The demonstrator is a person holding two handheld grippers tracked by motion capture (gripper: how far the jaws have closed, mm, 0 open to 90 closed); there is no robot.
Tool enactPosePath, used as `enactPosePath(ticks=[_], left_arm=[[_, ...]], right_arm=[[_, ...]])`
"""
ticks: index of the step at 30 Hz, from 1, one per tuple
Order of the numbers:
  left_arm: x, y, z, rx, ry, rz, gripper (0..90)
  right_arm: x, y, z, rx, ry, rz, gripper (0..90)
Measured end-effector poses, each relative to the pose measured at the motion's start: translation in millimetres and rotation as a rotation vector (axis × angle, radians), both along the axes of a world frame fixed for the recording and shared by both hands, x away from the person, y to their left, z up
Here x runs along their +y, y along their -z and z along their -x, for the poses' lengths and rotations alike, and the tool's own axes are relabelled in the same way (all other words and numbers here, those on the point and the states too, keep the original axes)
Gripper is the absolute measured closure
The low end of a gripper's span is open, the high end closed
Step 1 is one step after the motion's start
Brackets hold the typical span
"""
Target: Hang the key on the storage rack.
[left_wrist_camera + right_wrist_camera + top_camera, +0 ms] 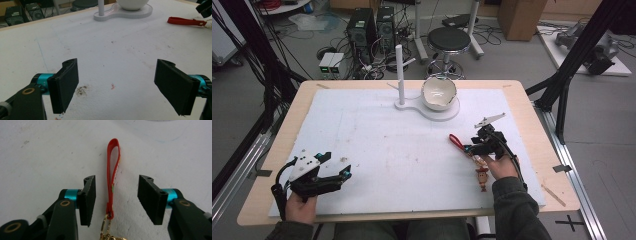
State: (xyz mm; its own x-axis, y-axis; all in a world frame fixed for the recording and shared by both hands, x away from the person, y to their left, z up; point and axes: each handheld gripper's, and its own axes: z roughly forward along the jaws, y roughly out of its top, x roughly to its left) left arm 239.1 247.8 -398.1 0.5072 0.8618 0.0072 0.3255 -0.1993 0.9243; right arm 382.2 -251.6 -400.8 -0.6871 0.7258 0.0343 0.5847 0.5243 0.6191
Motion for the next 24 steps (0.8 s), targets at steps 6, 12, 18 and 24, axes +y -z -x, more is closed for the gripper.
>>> enactPosePath(ticks=[6, 12, 18, 24], left_arm=[[-0.3, -0.1, -0.1, -0.001, 0.004, -0.004, 20.2], [-0.8, 0.2, -0.1, 0.002, 0.004, -0.004, 20.2], [-1.2, 0.3, -0.2, 0.004, 0.001, -0.005, 20.2], [-0.9, 0.3, -0.3, 0.002, 0.002, -0.005, 20.1]], right_arm=[[2.8, 9.7, -0.4, 0.037, -0.009, 0.022, 56.2], [6.6, 15.3, -3.7, 0.068, -0.027, 0.062, 64.0], [9.3, 17.4, -4.3, 0.075, -0.034, 0.077, 69.1], [12.0, 19.8, -5.4, 0.080, -0.031, 0.096, 75.8]])
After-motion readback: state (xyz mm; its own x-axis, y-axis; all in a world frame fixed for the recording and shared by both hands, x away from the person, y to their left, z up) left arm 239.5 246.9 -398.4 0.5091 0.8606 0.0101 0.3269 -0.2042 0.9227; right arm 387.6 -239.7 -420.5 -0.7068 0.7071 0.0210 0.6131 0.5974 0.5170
